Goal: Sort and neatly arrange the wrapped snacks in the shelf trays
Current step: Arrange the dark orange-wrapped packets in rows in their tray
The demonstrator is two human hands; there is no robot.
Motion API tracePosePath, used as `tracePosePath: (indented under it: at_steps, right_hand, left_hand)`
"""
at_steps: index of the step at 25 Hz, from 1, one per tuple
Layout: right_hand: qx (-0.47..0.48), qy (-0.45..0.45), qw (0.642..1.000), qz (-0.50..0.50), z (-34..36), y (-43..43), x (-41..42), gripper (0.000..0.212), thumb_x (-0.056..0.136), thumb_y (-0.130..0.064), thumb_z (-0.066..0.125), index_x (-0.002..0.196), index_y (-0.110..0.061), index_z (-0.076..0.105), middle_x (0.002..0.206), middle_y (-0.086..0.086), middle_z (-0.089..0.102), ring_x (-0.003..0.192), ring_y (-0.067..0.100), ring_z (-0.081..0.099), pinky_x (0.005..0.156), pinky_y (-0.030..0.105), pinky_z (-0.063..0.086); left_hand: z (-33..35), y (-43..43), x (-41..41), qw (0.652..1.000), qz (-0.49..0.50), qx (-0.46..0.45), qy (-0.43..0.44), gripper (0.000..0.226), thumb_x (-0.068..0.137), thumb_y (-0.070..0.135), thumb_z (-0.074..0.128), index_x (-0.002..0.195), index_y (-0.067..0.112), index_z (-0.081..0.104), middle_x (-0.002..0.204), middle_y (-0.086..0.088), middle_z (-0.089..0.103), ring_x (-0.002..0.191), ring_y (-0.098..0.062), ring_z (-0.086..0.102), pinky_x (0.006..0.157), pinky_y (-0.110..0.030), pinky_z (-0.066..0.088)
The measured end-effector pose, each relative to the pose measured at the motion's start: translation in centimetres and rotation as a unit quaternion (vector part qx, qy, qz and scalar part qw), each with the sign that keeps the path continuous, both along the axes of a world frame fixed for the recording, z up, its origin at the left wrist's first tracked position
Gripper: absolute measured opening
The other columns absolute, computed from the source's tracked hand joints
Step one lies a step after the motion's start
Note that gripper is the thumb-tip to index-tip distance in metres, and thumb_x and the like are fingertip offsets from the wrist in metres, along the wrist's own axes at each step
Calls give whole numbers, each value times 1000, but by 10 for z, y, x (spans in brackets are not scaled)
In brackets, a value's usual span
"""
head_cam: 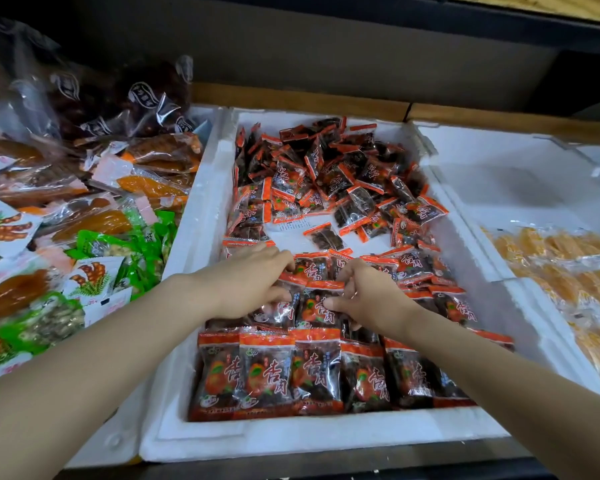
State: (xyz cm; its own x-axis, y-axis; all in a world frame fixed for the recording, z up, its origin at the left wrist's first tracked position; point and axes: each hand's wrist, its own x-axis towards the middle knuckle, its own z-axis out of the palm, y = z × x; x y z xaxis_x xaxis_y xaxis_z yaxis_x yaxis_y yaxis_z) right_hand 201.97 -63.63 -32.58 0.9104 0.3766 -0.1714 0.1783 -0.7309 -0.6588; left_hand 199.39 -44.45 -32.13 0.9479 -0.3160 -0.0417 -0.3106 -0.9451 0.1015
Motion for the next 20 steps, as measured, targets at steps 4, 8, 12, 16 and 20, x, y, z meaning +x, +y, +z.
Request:
tracePosePath:
  at_steps: [4, 8, 12, 16, 20]
  right_hand:
    - [94, 27, 994, -50, -2, -1, 7, 28, 89, -9, 61, 115, -5, 51, 65, 0, 51, 58, 11, 55, 47, 17, 49]
    - [113, 22, 992, -57, -6, -4, 13, 34, 92, -7, 55, 125, 1, 48, 63, 0, 51, 59, 12, 55, 58, 25, 54]
    - [99, 28, 994, -36, -8, -3, 12, 28, 94, -6, 52, 121, -2, 47, 61, -1, 45, 59, 11, 53, 54, 23, 54]
    - [75, 33, 996, -23, -9, -2, 13, 22, 95, -7, 51, 117, -4, 49, 64, 1, 46, 62, 12, 55, 54, 22, 56]
    - [-38, -87, 993, 66, -4, -4, 5, 25, 96, -13, 49, 120, -16, 48, 90, 5, 57, 73, 19, 60, 66, 34, 56]
  left_hand:
    - [4, -3, 3, 982, 50, -185, 1, 13, 96, 25, 52, 94, 20, 41, 89, 5, 49, 86, -16, 48, 66, -24, 32]
    - [5, 0, 5, 977, 62, -204, 29, 10, 97, 23, 50, 89, 25, 44, 87, 2, 53, 76, -11, 47, 64, -27, 32]
    - [-4, -2, -3, 998, 11, -49, 47, 44, 96, 30, 52, 137, 23, 39, 138, 1, 42, 132, -18, 31, 107, -31, 24]
    - [-7, 4, -6, 998, -9, -34, 52, 56, 91, 36, 58, 142, 27, 36, 142, 6, 36, 142, -18, 15, 115, -34, 14]
    - [-8, 5, -8, 998, -21, -9, 52, 56, 92, 36, 57, 143, 26, 36, 133, 5, 39, 134, -17, 26, 111, -31, 21]
